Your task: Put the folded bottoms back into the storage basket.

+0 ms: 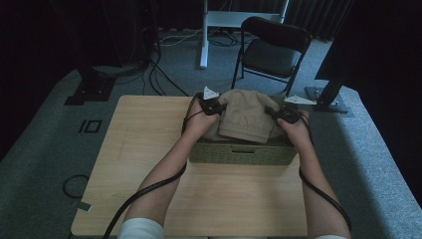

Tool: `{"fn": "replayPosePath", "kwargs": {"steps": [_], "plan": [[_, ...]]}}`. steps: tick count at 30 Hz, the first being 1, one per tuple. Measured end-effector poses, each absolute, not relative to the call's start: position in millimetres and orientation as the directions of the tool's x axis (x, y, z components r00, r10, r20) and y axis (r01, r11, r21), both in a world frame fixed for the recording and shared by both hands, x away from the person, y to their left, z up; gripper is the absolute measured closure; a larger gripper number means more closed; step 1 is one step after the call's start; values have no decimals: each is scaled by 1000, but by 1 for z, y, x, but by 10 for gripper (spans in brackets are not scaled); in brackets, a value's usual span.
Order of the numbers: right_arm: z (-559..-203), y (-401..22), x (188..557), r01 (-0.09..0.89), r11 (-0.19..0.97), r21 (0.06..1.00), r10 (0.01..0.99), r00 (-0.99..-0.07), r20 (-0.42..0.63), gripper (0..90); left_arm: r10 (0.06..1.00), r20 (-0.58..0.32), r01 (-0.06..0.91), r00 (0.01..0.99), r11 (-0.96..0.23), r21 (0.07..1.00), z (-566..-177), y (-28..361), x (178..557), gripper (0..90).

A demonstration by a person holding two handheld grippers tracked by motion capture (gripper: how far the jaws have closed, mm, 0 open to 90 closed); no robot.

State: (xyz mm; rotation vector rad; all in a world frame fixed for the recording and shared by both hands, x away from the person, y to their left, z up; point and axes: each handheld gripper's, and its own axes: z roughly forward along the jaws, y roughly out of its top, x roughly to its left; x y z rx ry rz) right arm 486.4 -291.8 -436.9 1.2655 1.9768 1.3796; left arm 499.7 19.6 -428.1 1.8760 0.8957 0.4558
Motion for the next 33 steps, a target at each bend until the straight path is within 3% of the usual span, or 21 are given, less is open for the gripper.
{"fn": "replayPosePath", "kwargs": {"steps": [9, 16, 28, 31, 33], "plan": [[-464, -285, 495, 499, 141, 855, 873, -470, 131, 783, 763, -53, 426, 644, -301, 853, -451, 15, 507, 818], [-480, -279, 502, 577, 182, 796, 888, -444, 119, 780, 773, -109, 498, 625, -286, 819, -472, 12, 512, 816], [-491, -273, 517, 681, 215, 700, 918, -386, 94, 754, 781, -135, 540, 610, -285, 792, -488, 6, 519, 792], [-495, -269, 520, 696, 229, 680, 923, -376, 75, 701, 785, -139, 548, 603, -281, 788, -490, 6, 520, 736], [-498, -269, 521, 703, 232, 672, 928, -368, 65, 612, 804, -163, 570, 571, -245, 784, -491, 7, 521, 616]]}}
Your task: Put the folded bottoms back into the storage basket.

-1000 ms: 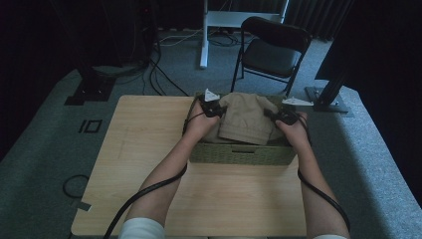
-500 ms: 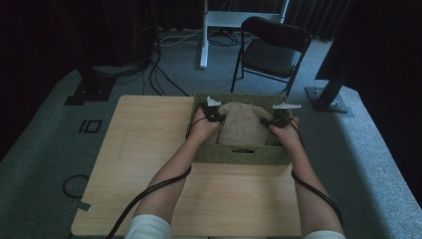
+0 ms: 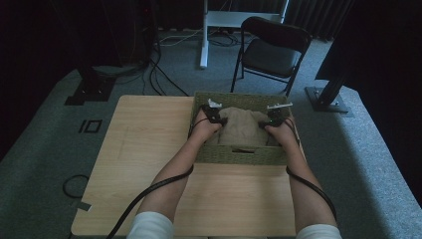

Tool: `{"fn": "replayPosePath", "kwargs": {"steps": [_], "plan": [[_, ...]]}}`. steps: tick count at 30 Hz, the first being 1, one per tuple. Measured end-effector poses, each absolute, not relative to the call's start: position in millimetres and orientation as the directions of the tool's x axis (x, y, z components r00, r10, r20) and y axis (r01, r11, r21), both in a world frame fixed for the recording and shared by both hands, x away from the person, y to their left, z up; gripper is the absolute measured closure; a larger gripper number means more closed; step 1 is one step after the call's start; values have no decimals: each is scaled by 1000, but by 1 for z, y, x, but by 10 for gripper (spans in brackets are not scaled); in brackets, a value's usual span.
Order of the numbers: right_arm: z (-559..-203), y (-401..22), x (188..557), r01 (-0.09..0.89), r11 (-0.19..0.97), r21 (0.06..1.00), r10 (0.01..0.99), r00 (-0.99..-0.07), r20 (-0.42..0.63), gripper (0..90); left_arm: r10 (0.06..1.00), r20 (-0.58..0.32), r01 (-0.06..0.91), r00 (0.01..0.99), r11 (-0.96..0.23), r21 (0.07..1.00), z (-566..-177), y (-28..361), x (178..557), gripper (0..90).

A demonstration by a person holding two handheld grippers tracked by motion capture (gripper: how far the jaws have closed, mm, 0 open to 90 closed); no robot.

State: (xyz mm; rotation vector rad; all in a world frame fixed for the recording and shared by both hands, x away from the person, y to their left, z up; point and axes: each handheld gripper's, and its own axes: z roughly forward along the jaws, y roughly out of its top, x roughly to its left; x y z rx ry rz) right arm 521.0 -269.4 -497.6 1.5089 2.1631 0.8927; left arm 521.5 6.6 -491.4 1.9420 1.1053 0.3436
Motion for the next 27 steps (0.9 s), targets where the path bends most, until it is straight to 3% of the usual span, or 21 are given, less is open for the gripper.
{"fn": "replayPosePath", "kwargs": {"steps": [3, 9, 14, 19, 27], "plan": [[-499, -270, 522, 694, 248, 676, 926, -375, 46, 526, 830, -152, 579, 536, -231, 782, -490, 7, 525, 480], [-492, -269, 521, 670, 243, 702, 919, -391, 56, 308, 812, -120, 523, 572, -248, 815, -480, 11, 524, 396], [-478, -269, 517, 649, 201, 734, 927, -368, 71, 242, 754, -88, 487, 650, -325, 811, -467, 10, 516, 291], [-460, -266, 511, 626, 198, 754, 914, -396, 89, 190, 744, -90, 472, 662, -321, 821, -457, 11, 509, 207], [-440, -264, 499, 585, 191, 788, 900, -425, 97, 176, 740, -76, 442, 669, -313, 841, -433, 21, 500, 208]]}}
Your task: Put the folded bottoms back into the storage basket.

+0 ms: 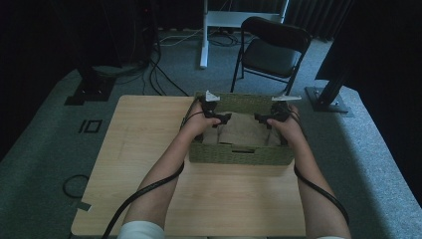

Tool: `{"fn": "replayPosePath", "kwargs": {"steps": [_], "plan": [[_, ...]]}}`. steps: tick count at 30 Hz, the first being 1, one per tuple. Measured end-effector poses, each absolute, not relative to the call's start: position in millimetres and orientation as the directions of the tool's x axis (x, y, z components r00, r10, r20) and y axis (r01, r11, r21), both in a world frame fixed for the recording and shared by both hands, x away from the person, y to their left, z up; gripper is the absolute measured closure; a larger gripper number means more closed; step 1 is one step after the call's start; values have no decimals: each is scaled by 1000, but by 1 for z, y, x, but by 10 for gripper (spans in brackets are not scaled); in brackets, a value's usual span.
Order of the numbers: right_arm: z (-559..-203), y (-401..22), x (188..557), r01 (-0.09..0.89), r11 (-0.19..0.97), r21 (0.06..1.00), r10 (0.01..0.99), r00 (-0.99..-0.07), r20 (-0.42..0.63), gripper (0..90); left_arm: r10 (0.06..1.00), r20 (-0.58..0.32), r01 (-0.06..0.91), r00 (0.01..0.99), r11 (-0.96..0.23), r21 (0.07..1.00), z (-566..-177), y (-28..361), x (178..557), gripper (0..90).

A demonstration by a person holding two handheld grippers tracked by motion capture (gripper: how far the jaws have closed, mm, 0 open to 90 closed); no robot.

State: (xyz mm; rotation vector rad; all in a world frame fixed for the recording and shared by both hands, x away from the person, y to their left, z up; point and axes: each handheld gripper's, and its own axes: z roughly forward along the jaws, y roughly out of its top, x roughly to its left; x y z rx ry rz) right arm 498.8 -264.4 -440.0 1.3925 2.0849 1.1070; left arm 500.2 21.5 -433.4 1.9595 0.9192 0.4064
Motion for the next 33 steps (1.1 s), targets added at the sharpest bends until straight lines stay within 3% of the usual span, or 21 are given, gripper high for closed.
{"fn": "replayPosePath", "kwargs": {"steps": [13, 33], "plan": [[-432, -262, 483, 564, 176, 807, 901, -422, 99, 158, 735, -142, 465, 664, -257, 847, -422, 33, 476, 194], [-419, -252, 444, 499, 186, 847, 876, -475, 87, 158, 724, -127, 446, 679, -268, 854, -416, 54, 438, 189]]}}
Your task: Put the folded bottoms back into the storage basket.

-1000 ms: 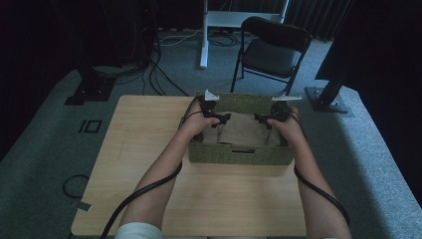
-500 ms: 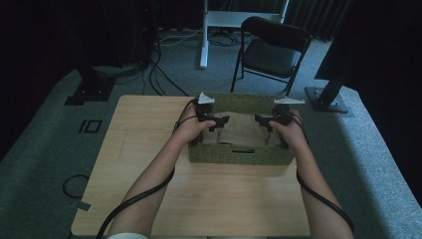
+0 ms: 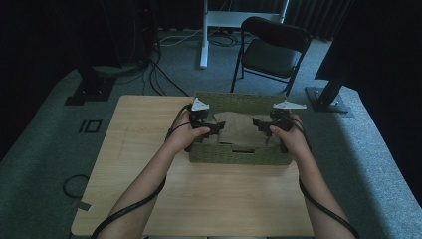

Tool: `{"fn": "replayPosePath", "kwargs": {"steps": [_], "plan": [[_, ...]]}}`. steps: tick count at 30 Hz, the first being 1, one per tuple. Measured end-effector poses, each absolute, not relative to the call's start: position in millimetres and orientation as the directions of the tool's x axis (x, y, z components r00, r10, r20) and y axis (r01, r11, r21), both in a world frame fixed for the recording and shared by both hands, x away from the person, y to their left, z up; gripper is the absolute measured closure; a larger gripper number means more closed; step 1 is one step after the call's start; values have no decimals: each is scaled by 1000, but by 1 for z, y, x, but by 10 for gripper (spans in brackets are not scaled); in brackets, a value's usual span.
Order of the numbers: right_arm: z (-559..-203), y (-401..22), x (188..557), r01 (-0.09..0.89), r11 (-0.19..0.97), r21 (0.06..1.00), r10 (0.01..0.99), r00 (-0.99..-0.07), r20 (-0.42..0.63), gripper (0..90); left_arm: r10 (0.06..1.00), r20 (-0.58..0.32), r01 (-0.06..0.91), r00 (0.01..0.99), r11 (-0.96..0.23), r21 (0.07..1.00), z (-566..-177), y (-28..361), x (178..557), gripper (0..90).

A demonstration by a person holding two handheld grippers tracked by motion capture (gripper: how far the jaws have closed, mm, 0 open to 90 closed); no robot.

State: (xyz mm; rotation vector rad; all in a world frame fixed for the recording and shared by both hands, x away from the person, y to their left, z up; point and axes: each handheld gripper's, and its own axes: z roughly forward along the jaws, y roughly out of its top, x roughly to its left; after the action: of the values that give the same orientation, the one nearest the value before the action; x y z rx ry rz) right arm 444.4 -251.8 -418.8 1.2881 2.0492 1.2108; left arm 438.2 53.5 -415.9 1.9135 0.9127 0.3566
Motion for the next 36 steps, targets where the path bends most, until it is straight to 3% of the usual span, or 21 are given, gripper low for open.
{"fn": "replayPosePath", "kwargs": {"steps": [7, 24, 36], "plan": [[-422, -249, 431, 476, 259, 840, 864, -503, 20, 158, 708, -118, 424, 696, -273, 864, -417, 57, 421, 190], [-423, -249, 381, 423, 261, 868, 833, -553, 19, 143, 651, -115, 381, 750, -284, 880, -419, 54, 373, 190], [-424, -257, 346, 383, 233, 894, 843, -539, 11, 147, 632, -78, 345, 771, -311, 886, -424, 60, 346, 189]]}}
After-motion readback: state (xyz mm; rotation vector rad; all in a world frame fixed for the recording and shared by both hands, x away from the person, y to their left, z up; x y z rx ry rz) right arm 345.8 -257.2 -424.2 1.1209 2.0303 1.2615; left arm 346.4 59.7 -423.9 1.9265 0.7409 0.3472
